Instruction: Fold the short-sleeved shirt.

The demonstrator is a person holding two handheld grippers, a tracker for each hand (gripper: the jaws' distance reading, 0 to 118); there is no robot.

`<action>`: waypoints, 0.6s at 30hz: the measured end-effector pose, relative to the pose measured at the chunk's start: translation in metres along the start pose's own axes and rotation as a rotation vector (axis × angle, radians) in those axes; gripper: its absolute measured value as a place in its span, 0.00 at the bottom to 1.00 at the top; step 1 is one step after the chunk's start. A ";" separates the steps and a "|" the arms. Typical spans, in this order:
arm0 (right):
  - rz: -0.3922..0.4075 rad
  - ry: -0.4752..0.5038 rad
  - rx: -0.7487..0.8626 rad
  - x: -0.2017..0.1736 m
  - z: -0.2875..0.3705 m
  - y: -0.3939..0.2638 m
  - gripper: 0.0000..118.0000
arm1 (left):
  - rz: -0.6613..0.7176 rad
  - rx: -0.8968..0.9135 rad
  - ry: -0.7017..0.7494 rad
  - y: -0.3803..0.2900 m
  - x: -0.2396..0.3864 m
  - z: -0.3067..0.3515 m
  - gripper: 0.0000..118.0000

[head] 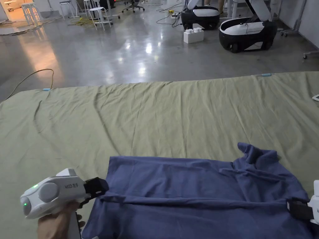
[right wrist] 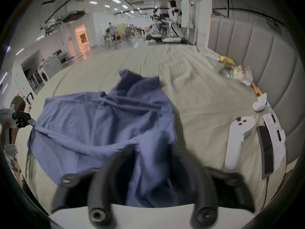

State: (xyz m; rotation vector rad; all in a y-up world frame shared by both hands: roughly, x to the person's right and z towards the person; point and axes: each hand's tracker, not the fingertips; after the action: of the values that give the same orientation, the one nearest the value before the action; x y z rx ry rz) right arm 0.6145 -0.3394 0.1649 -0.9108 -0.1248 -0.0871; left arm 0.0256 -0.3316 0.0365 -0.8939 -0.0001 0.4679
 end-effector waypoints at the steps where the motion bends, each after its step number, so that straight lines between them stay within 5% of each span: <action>1: 0.004 0.000 -0.006 0.002 -0.002 -0.004 0.55 | -0.016 -0.021 -0.005 0.003 -0.009 -0.007 0.66; 2: 0.013 -0.003 0.010 0.003 0.001 -0.008 0.56 | -0.030 -0.018 -0.017 0.002 -0.012 0.000 0.74; 9: -0.001 0.093 0.334 0.019 0.097 -0.019 0.56 | -0.193 0.373 -0.153 -0.002 0.001 0.139 0.74; 18: -0.030 0.165 0.788 -0.039 0.268 -0.049 0.56 | -0.554 0.788 -0.089 -0.076 0.074 0.339 0.72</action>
State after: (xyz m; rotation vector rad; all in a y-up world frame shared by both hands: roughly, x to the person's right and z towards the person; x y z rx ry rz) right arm 0.5505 -0.1562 0.3602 -0.1133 -0.0122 -0.1278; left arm 0.0574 -0.0886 0.2945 -0.0760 -0.1334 -0.0329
